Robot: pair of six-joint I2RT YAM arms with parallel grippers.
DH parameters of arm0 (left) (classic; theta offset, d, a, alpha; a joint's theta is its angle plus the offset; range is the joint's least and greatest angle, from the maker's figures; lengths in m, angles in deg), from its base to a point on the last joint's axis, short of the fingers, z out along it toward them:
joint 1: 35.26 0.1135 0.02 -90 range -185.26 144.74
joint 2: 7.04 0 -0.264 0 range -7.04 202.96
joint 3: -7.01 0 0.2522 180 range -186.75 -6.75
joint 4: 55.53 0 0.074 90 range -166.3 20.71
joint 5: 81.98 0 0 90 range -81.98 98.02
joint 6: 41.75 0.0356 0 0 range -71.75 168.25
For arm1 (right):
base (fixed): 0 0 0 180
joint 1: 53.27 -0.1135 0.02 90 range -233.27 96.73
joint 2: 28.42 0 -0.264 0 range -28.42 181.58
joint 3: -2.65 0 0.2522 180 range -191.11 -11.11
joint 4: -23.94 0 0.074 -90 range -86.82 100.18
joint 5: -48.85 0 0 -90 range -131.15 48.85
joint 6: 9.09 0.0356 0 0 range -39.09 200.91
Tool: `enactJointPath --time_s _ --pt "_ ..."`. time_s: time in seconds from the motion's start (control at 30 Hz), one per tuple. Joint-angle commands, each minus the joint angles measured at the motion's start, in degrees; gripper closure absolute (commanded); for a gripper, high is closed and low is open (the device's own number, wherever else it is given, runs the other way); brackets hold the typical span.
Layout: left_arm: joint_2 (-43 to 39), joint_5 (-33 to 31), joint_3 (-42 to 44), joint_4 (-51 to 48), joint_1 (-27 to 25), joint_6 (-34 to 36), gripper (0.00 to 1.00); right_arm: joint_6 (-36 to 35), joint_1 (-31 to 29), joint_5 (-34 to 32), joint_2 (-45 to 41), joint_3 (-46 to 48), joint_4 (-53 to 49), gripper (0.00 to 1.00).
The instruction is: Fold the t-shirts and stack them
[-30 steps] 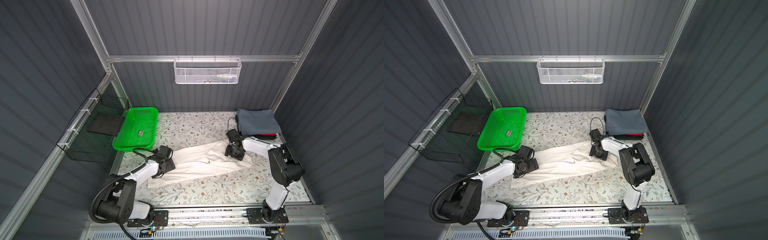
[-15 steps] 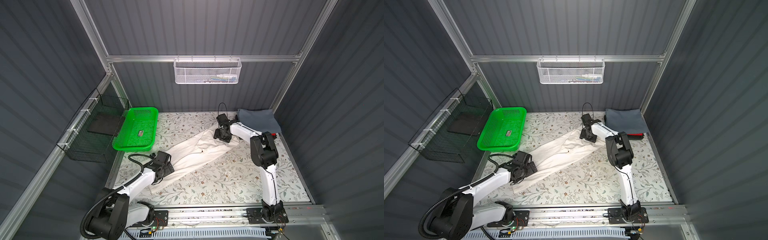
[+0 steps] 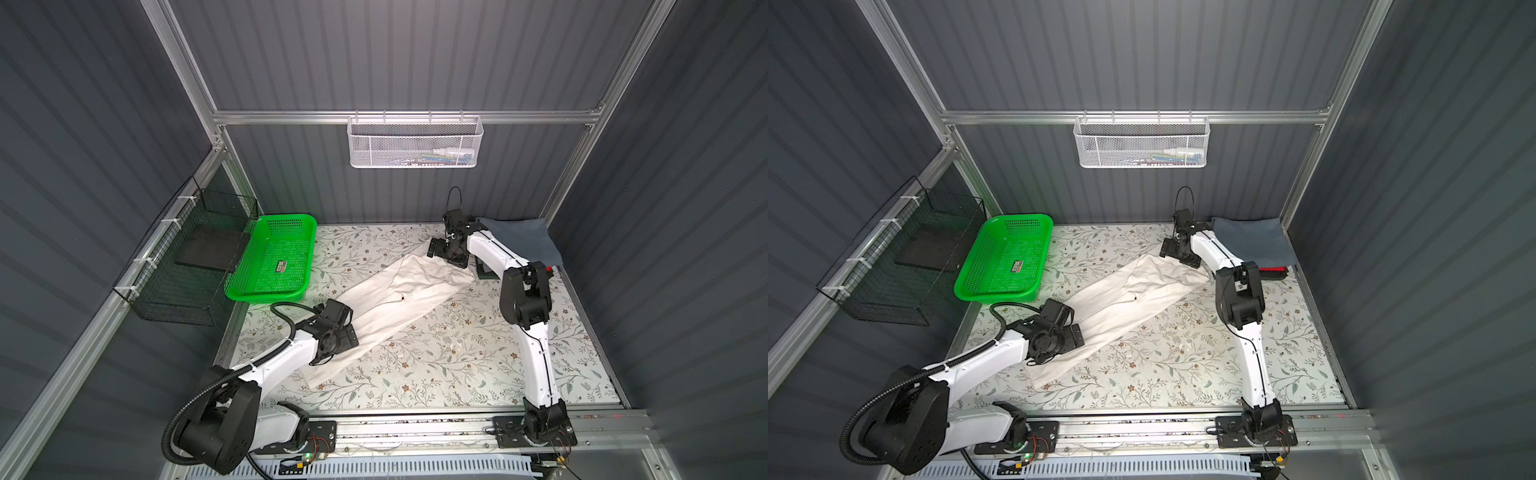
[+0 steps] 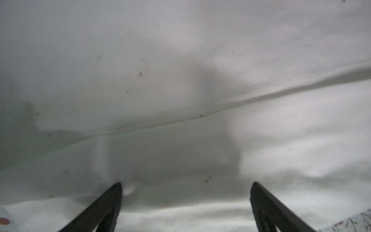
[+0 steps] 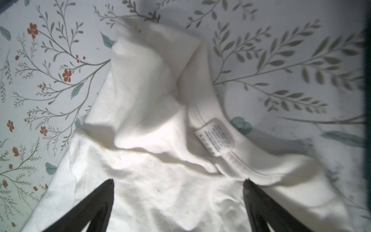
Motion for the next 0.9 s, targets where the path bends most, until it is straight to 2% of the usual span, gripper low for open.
enactJointPath --time_s 0.0,0.13,0.23,0.43,0.53,0.73,0.87 --pt "1.0 -1.8 -6.3 -6.1 -0.2 5.3 0.0 -1.6 0.5 -3.6 -9.2 6.4 0.6 0.01" --pt "2.2 -4.4 -11.8 -8.2 -0.2 8.7 0.0 -0.6 1.4 -5.0 -20.3 21.0 6.8 0.01" --pt "3.5 -4.1 -15.2 -7.4 -0.2 10.5 0.0 0.6 2.1 -5.3 -26.9 31.1 10.1 0.01" --pt "8.7 0.5 -18.3 -3.1 -0.4 12.5 0.0 2.7 2.6 -1.9 -30.9 41.6 13.3 0.01" --pt "12.4 1.1 -20.5 -2.8 -1.0 13.5 0.0 3.3 2.5 -0.1 -29.0 42.0 13.7 0.02" --pt "16.5 0.7 -22.1 -2.7 -2.4 13.5 0.0 2.9 2.5 3.1 -21.5 36.9 11.5 0.2" --pt "16.6 0.7 -20.2 -2.4 -3.7 11.6 0.0 2.5 2.6 2.9 -18.4 35.0 11.6 0.3"
